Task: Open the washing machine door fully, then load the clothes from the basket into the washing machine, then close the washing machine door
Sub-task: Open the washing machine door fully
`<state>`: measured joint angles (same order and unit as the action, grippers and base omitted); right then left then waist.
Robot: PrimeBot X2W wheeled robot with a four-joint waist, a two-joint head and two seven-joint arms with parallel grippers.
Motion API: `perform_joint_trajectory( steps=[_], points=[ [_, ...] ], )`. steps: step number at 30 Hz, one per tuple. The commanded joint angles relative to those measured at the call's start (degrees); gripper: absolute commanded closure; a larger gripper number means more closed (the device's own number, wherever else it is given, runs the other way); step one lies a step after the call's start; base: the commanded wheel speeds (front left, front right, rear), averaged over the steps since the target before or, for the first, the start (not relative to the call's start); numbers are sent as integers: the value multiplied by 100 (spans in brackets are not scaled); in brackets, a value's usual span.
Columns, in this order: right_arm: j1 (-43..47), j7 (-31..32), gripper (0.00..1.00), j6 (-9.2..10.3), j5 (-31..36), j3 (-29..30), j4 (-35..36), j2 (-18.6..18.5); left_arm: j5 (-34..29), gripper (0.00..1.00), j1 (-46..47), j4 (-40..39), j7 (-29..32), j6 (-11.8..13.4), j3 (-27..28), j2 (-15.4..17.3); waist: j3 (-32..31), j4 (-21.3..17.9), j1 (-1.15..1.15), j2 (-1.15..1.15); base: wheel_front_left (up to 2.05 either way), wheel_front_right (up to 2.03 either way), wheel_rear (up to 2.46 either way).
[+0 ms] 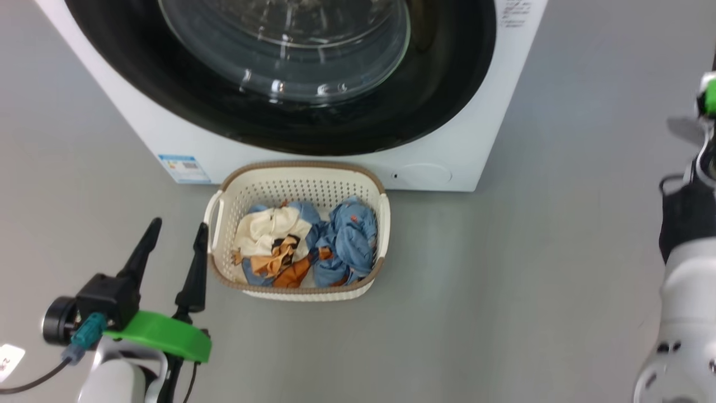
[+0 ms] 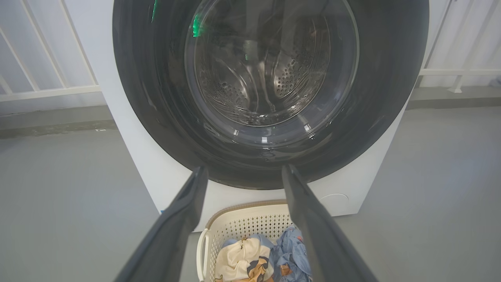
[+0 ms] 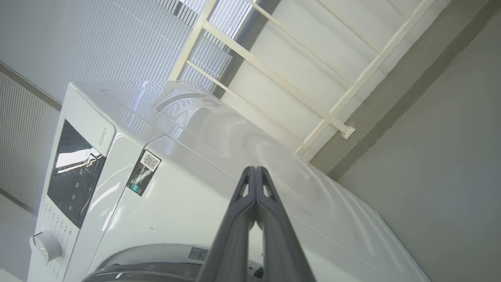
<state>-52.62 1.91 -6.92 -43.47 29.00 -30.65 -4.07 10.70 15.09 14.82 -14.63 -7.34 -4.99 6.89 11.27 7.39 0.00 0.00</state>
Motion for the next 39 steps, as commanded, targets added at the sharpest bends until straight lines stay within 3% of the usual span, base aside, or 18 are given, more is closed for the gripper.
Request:
perform_joint_trajectory(
  steps=[1,11,19,39],
  points=[
    [-334,57,100,-57,-95,-52,82,70,-50,0,241,-158,-37,-11,173,118,155,111,0,0,0,0,0],
    [-1491,889,100,-57,-422,338,-778,113,5,0,512,-119,-37,-13,-35,58,491,329,0,0,0,0,0],
    [-1962,1502,100,-57,-236,327,-1413,118,50,0,595,-132,-37,-14,-113,-11,698,441,0,0,0,0,0],
    [-2599,2253,100,-57,101,352,-2029,119,141,0,791,-178,-37,-14,-187,-150,1244,616,0,0,0,0,0]
  ],
)
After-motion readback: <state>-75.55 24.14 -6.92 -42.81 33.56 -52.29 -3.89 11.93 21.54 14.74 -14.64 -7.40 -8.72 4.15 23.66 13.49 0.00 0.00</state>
